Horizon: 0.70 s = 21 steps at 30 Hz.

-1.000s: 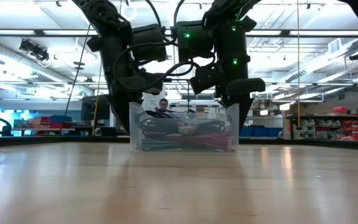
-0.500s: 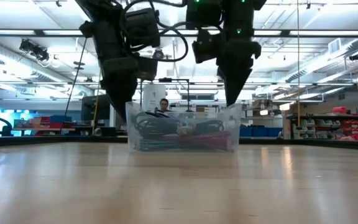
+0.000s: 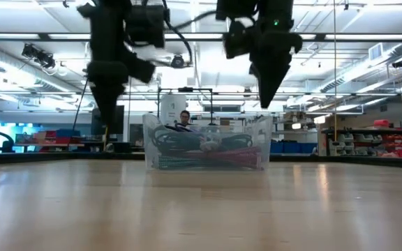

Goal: Pick and place USB-C Cables
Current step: Return to Home Position

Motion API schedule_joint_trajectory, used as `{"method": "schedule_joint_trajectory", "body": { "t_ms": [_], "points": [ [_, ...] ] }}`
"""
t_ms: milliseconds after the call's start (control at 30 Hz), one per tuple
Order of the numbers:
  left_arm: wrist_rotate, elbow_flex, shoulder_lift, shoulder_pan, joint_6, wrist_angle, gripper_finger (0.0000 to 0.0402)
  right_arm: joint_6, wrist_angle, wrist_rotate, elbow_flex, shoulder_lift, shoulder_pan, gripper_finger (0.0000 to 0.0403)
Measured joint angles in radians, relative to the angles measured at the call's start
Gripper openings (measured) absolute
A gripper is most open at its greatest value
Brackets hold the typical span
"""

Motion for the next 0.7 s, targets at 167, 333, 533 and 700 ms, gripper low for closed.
{"method": "schedule_joint_trajectory", "body": {
  "t_ms": [167, 333, 533, 700],
  "points": [
    [-0.111, 0.028, -0.144, -0.084, 0.003, 0.053, 0.0036, -0.006, 0.048, 0.001, -0.001, -0.102, 0.014, 0.0003],
    [-0.198, 0.019, -0.329, -0.197, 0.044, 0.241, 0.0032, 0.010, 0.108, 0.005, -0.001, -0.237, 0.028, 0.0003],
    [-0.274, 0.019, -0.473, -0.358, 0.123, 0.422, 0.0015, 0.034, 0.130, 0.013, -0.001, -0.354, 0.064, 0.0003],
    [-0.375, 0.019, -0.519, -0.470, 0.128, 0.440, 0.0009, 0.050, 0.128, 0.019, -0.001, -0.416, 0.096, 0.0003]
  ]
}}
